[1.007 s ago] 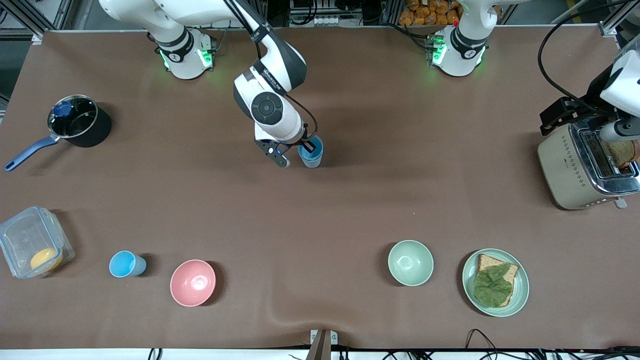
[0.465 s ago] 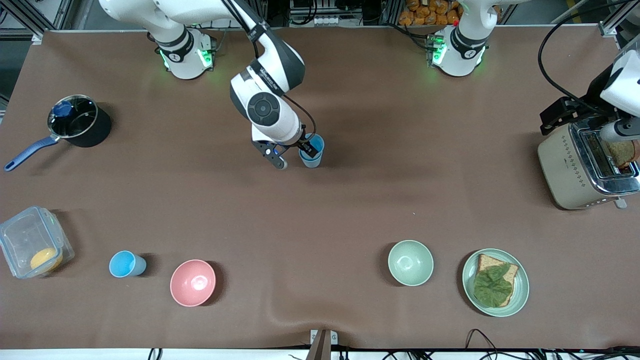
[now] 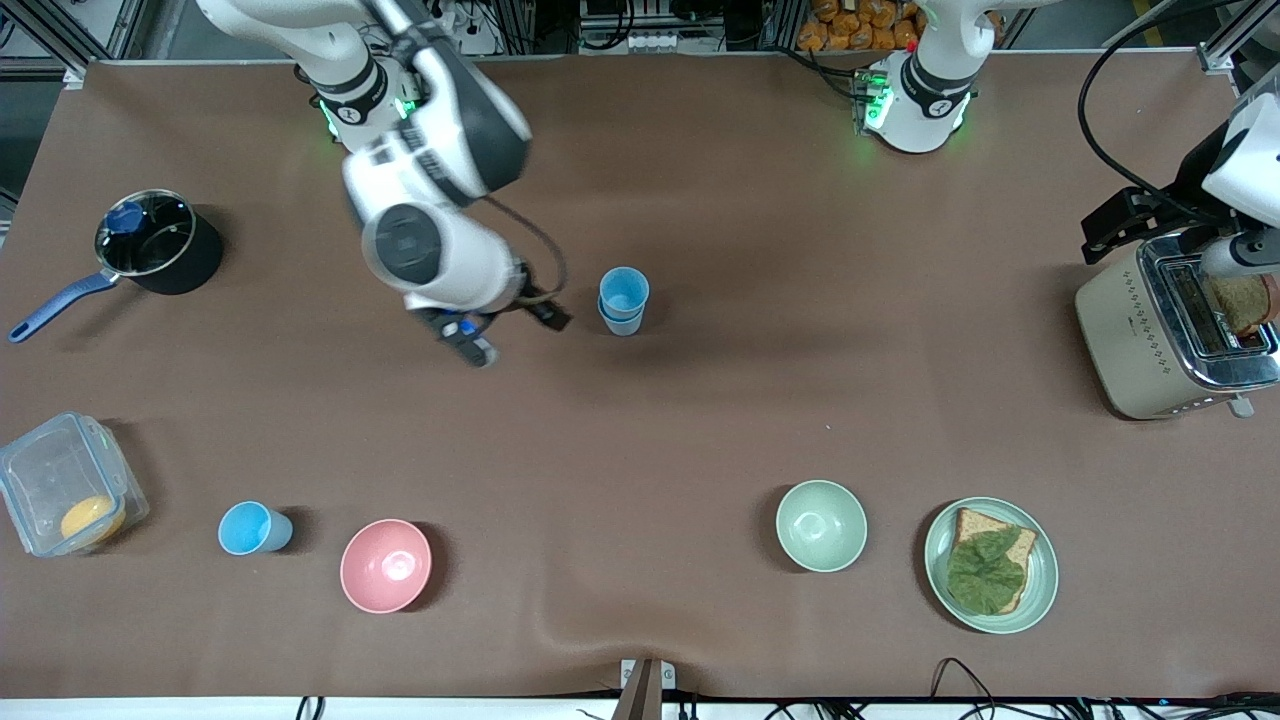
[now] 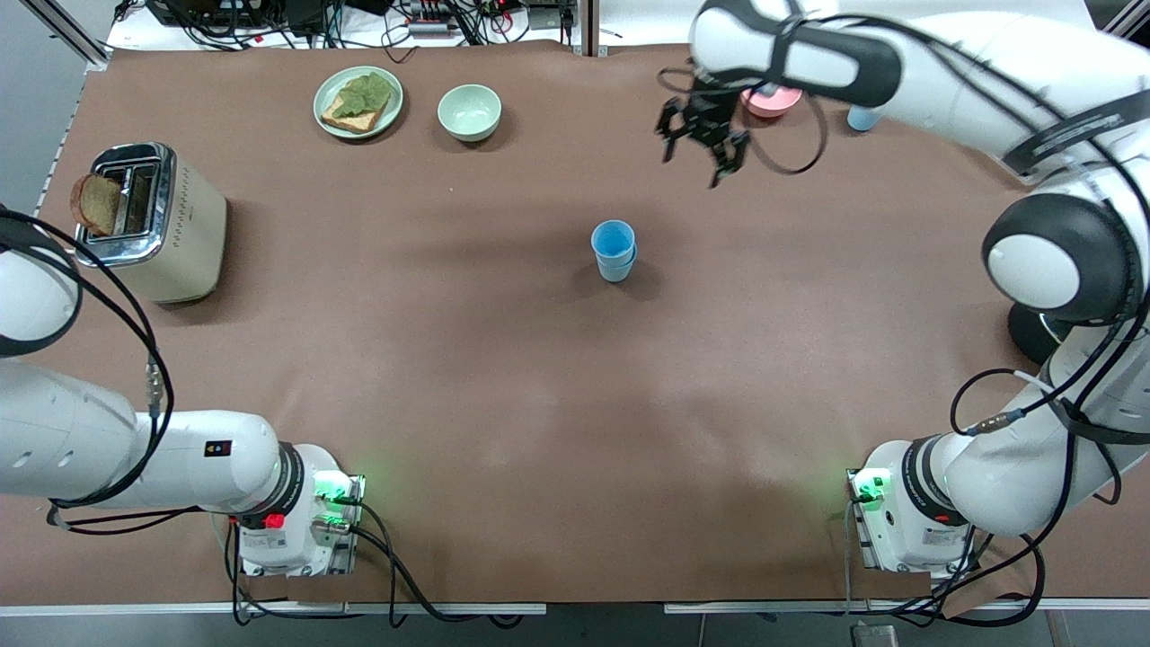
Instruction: Stack blue cups with both arms
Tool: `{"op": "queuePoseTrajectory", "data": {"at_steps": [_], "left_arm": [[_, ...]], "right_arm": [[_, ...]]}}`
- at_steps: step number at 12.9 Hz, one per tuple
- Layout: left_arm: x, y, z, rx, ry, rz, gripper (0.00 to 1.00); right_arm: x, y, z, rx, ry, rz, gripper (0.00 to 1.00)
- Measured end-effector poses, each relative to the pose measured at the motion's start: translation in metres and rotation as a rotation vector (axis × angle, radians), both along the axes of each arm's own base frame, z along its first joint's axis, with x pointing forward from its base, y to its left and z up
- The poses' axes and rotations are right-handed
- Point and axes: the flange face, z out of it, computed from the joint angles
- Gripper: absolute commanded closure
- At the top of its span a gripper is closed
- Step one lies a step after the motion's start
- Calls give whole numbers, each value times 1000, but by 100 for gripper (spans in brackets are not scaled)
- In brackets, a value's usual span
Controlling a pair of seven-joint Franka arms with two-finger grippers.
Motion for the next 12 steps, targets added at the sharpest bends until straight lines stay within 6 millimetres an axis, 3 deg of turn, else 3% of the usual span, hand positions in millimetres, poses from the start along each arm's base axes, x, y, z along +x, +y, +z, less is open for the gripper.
{"op": "queuePoseTrajectory", "data": {"at_steps": [3, 5, 9, 10, 12], "left_arm": [[0, 7, 0, 0, 1, 12, 0], [0, 7, 0, 0, 3, 14, 0], [-2, 8, 0, 2, 12, 14, 0], [-2, 7, 1, 2, 12, 14, 0], [-2, 8, 1, 2, 12, 14, 0]], "right_arm": [[32, -85, -2, -8, -7, 133, 0], [47, -144, 8, 35, -13, 226, 0], [52, -267, 69, 113, -125, 401, 0], [48, -286, 88, 100, -160, 446, 0], [37, -304, 126, 64, -224, 538, 0]]}}
